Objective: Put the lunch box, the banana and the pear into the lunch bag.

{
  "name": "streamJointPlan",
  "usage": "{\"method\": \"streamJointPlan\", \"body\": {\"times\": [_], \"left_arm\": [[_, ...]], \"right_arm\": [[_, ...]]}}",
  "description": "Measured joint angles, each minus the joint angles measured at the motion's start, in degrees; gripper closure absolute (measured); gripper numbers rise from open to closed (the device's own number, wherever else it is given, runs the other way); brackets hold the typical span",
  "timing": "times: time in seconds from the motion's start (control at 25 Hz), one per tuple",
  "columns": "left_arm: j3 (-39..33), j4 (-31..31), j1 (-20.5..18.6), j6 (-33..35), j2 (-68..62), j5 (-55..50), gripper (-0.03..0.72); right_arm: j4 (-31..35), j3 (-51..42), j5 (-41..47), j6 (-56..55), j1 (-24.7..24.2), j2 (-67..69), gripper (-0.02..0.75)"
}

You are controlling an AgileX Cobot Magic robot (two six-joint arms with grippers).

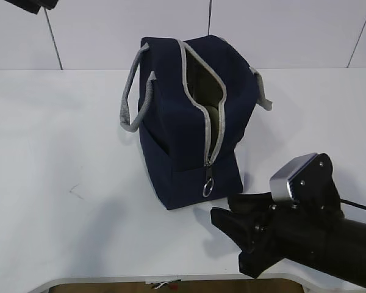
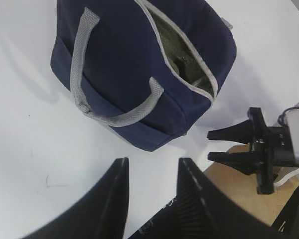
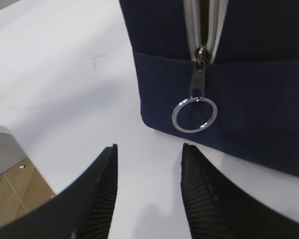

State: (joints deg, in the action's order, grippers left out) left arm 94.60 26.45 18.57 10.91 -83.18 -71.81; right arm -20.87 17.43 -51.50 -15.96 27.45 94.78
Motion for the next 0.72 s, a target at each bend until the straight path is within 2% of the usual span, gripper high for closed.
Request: {"method": "streamJointPlan", "body": {"times": [0.24, 0.48, 0.72], "left_arm": [[0.0, 0.0, 0.0, 0.0, 0.0, 0.0, 0.436], [0.0, 0.0, 0.0, 0.0, 0.0, 0.0, 0.436], [0.0, 0.0, 0.0, 0.0, 0.0, 0.0, 0.436]], "right_arm": [[1.9, 3.6, -1.0, 0.1, 0.0, 6.2, 0.379], [2.8, 5.6, -2.3, 0.1, 0.0, 8.9, 0.311], [3.0, 7.5, -2.4, 0.4, 0.0, 10.5, 0.302]]}}
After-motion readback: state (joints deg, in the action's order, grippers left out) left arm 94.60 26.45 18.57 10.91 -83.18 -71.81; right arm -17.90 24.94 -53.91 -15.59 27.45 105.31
